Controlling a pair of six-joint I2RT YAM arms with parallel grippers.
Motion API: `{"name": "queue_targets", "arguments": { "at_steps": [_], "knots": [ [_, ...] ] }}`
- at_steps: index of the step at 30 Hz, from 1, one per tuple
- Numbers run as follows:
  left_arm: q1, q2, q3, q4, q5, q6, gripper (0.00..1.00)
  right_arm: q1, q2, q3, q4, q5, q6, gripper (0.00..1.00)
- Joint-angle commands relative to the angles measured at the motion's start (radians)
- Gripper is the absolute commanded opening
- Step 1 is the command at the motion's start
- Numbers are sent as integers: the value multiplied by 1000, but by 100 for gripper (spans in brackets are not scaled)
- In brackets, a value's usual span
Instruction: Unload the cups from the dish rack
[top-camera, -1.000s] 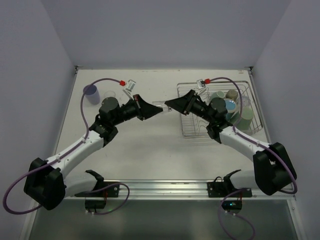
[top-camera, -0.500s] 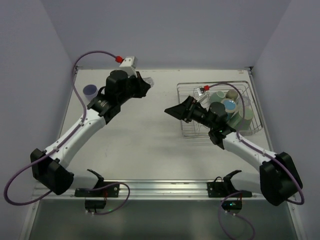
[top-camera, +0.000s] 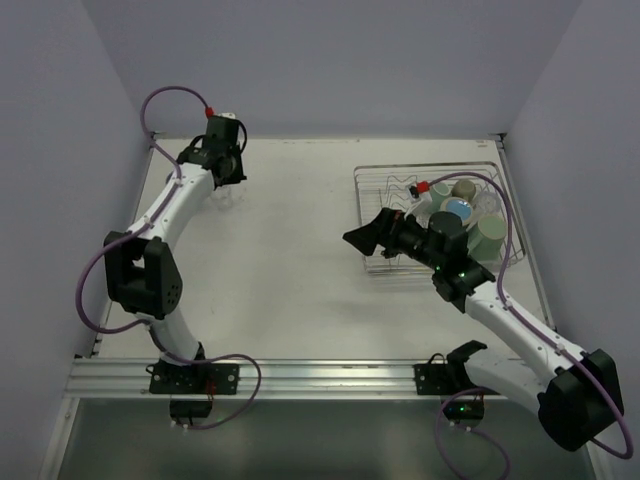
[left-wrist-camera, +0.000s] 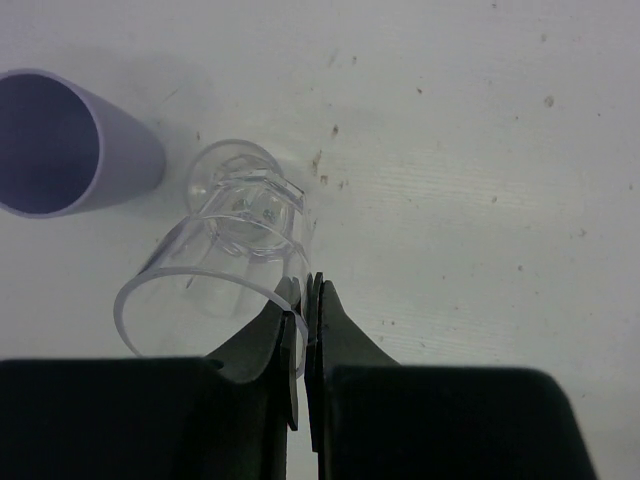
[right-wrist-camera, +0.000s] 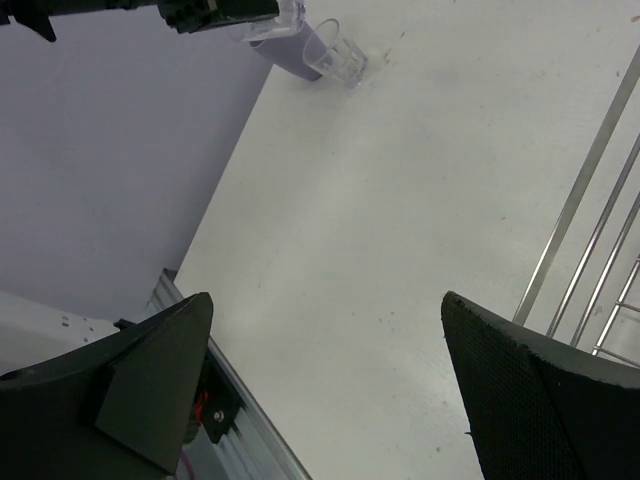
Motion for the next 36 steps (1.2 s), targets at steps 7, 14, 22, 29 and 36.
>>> {"name": "queue_targets", "arguments": {
  "at_steps": [7, 14, 22, 29, 36],
  "knots": [
    [60, 106, 170, -95, -54, 67, 0, 7, -28, 4, -33, -6, -63, 99],
    [69, 180, 222, -118, -66, 76, 0, 8, -65, -10, -32, 14, -77, 99],
    [71, 228, 245, -131, -48, 79, 0, 10, -56, -3, -41, 17, -87, 99],
    [71, 249, 248, -147, -37, 81, 0, 10, -45, -3, -40, 19, -87, 99],
    [72, 271, 260, -169, -10, 87, 0, 10, -45, -3, -41, 24, -87, 99]
  ]
}}
